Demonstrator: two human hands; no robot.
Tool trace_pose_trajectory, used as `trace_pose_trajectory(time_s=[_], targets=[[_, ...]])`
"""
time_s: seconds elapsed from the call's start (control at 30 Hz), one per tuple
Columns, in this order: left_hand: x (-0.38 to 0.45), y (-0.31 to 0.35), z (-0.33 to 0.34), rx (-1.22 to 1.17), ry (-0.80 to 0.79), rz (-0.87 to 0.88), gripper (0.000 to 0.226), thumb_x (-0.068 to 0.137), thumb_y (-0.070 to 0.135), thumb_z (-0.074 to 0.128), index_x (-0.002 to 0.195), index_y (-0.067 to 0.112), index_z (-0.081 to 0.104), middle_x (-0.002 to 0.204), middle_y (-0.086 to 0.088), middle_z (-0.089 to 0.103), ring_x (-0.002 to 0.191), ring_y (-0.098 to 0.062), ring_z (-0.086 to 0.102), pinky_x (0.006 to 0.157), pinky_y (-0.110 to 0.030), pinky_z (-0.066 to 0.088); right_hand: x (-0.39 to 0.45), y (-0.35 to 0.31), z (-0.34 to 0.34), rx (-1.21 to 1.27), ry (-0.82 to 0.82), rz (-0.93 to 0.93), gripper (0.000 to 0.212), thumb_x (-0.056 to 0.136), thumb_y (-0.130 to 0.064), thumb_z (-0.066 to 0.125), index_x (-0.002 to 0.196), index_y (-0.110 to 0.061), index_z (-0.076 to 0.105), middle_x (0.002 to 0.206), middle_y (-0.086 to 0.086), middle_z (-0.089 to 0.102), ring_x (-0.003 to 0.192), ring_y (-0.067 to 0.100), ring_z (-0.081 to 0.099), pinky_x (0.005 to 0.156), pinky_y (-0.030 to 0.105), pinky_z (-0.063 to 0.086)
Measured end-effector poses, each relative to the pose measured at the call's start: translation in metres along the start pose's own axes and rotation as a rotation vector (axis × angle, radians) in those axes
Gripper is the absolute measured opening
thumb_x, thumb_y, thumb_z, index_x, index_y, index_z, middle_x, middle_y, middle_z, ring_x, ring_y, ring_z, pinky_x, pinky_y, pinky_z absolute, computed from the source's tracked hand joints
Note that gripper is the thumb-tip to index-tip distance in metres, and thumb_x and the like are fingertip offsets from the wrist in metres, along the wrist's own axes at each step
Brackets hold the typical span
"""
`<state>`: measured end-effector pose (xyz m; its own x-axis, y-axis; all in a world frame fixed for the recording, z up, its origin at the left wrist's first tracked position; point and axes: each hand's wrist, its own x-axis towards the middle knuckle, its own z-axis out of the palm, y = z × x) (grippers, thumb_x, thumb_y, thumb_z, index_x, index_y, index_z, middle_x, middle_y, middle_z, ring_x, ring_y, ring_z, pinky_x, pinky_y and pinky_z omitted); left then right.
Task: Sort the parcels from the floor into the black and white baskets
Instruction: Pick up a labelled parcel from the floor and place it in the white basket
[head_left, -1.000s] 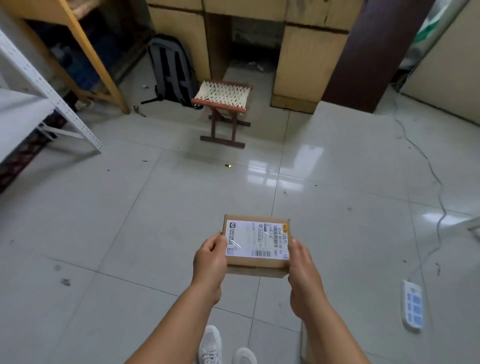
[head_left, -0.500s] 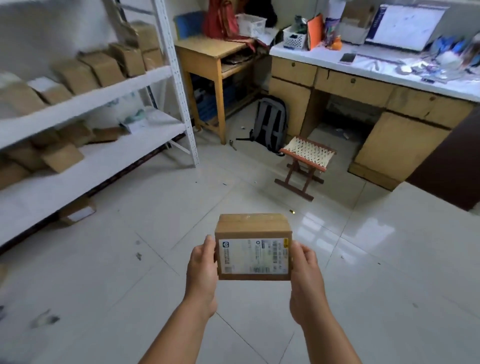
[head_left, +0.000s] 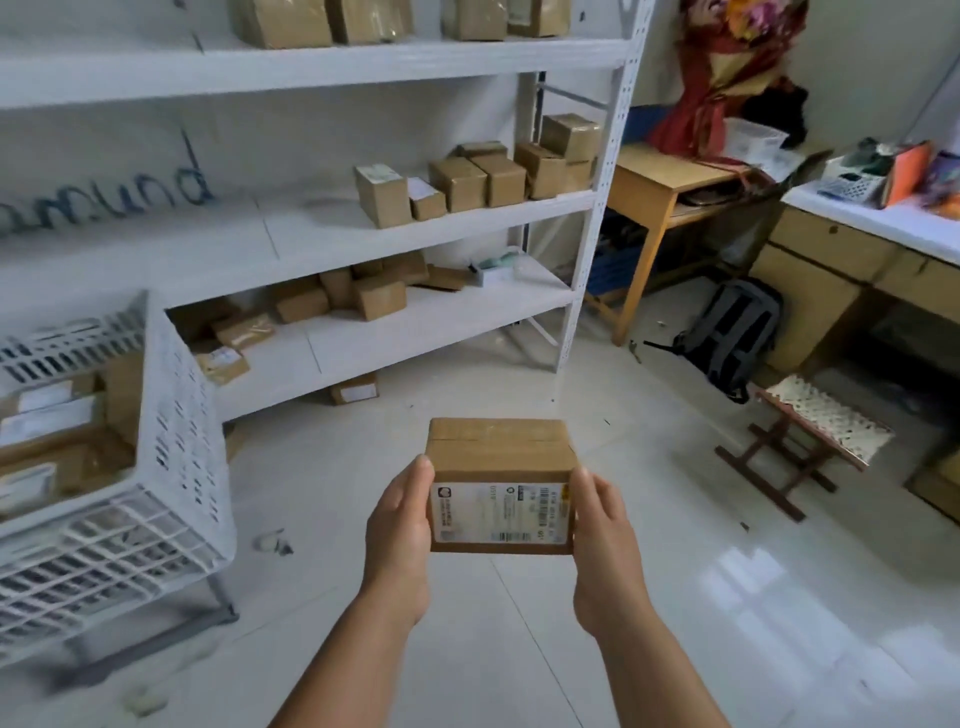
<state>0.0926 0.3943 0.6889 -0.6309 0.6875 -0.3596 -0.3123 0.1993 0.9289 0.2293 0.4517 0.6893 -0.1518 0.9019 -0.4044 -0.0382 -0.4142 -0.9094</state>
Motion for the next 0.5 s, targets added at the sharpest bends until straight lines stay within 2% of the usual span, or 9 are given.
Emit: trace_pose_trajectory(time_s=[0.13, 0.2, 0.3, 0.4, 0.5], targets=[[0.012, 0.032, -0.081, -0.022, 0.049, 0.073, 0.031, 0.099, 0.045, 0.037, 0.090, 0.033, 0.064, 0.091, -0.002, 0.071, 0.082, -0.010, 0.065, 0.061, -0.020, 0.048, -0.021, 0.002, 0.087, -0.012, -0.074, -0.033, 0.023, 0.095, -0.044, 0.050, 0.106, -0.025, 0.056, 0.099, 0.009, 0.067, 0.098, 0.024, 0.064, 0.075, 0.031, 0.051], [0.019, 0.043, -0.120, -0.018, 0.077, 0.124, 0.030, 0.099, 0.043, 0.038, 0.091, 0.033, 0.066, 0.093, 0.000, 0.072, 0.080, -0.006, 0.068, 0.062, -0.019, 0.051, -0.032, 0.003, 0.127, -0.011, -0.112, -0.064, 0.018, 0.097, -0.041, 0.048, 0.106, -0.027, 0.056, 0.099, 0.005, 0.067, 0.095, 0.020, 0.064, 0.069, 0.027, 0.049], [0.029, 0.058, -0.176, -0.037, 0.146, 0.170, 0.022, 0.098, 0.037, 0.044, 0.107, 0.035, 0.064, 0.103, 0.004, 0.072, 0.091, -0.009, 0.067, 0.075, -0.029, 0.051, -0.048, 0.006, 0.185, -0.019, -0.172, -0.095, 0.017, 0.099, -0.036, 0.046, 0.110, -0.029, 0.057, 0.098, 0.002, 0.068, 0.092, 0.018, 0.066, 0.065, 0.024, 0.048], [0.034, 0.074, -0.226, -0.077, 0.204, 0.213, 0.018, 0.097, 0.032, 0.051, 0.103, 0.042, 0.064, 0.108, 0.007, 0.072, 0.099, -0.011, 0.068, 0.088, -0.035, 0.052, -0.061, 0.011, 0.238, -0.052, -0.236, -0.110, 0.021, 0.100, -0.037, 0.043, 0.115, -0.030, 0.056, 0.098, 0.002, 0.068, 0.094, 0.019, 0.066, 0.068, 0.027, 0.051], [0.035, 0.088, -0.270, -0.115, 0.270, 0.263, 0.018, 0.097, 0.028, 0.052, 0.103, 0.041, 0.062, 0.106, 0.008, 0.072, 0.095, -0.009, 0.069, 0.079, -0.029, 0.054, -0.072, 0.016, 0.285, -0.076, -0.316, -0.109, 0.024, 0.100, -0.038, 0.042, 0.120, -0.031, 0.055, 0.098, 0.001, 0.069, 0.094, 0.018, 0.065, 0.067, 0.027, 0.048]])
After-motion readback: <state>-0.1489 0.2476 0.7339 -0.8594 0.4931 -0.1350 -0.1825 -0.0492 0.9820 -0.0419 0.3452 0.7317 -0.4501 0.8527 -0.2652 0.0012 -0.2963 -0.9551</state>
